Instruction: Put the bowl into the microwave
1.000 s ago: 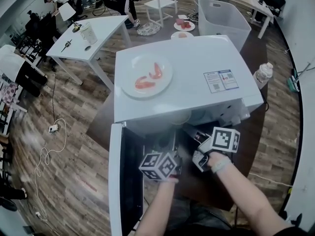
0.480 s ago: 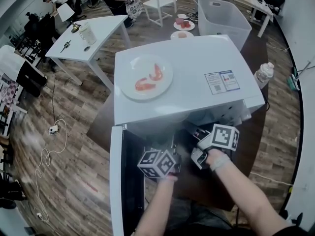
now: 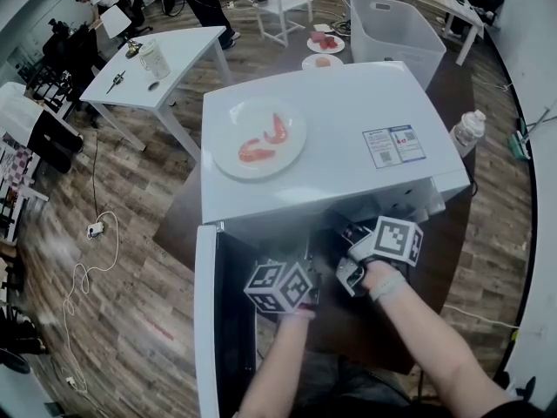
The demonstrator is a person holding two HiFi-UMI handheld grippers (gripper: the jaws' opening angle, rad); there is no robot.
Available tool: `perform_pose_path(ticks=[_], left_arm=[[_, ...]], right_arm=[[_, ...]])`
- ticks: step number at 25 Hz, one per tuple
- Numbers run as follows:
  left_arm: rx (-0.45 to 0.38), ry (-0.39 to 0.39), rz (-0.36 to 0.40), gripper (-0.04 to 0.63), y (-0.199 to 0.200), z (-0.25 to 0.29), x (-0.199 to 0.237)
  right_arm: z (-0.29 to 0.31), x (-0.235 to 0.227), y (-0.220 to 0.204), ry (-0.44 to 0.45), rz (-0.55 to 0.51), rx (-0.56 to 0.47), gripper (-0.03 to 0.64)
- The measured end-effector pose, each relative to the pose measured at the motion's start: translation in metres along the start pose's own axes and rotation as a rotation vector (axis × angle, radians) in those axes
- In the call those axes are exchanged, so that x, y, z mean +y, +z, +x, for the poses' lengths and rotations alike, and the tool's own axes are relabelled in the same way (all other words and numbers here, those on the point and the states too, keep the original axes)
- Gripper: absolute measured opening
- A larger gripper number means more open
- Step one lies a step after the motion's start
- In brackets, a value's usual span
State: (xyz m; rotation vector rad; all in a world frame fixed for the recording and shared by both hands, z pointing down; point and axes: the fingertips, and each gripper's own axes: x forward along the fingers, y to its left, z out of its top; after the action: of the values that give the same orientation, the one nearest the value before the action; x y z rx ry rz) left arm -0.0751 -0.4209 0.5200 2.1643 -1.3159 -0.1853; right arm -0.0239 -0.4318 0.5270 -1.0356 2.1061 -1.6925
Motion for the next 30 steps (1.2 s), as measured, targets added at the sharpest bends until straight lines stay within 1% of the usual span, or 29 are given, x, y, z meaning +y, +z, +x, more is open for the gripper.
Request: perform_pose_path(ticks=[10,12,15,21,24,30], left_arm=[[0.007,0.008,-0.021,0.002,0.003,0.005,0.001],[0.009,0.008,-0.024,0.002,0.003,0.006,0.001],[0.008,0.008,-0.025,0.002,0.003,0.006,0.001],[0.016,0.003,-0.026,0.002,-0.003,0.003,-0.002],[0.018,-0.006,-0.012,0.002,-0.005,0.0,-0.004],[0.015,-0.022,0.044,0.002,-0.008,-0.009,-0.014]], right_arm=[[-0.006,0.006,0.004,0.046,-0.017,-0.002,0.003],[-0.008,0.005,0.003,0.042,-0.021,0.002,0.004],[-0.012,0.003,0.0,0.037,-0.055,0.012,0.005],[-0.012,0.02,-0.007,0.158,-0.036,0.012,0.003],[-0.013,0.02,-0.012,0.172,-0.04,0.026,0.003],[-0.019,0.029,-0.02,0.226,-0.048,0.028,0.002]])
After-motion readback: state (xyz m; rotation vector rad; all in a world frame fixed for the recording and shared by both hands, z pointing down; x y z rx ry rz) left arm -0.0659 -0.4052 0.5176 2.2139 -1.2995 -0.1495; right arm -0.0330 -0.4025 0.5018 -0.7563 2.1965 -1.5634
